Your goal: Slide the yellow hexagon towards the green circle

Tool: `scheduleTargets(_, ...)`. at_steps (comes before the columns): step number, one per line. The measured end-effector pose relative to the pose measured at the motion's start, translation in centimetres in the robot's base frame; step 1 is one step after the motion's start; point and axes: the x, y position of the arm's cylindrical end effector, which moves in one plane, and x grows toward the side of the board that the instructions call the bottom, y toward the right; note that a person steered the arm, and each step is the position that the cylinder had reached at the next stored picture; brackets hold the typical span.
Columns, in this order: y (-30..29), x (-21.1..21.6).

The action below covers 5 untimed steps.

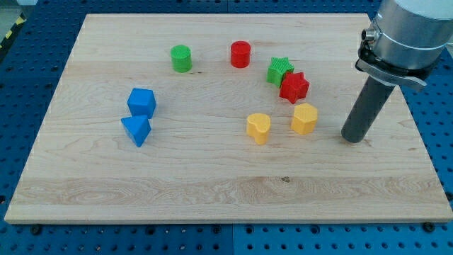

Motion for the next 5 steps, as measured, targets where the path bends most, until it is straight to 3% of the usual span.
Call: scheduleTargets(5, -13.8, -5.4)
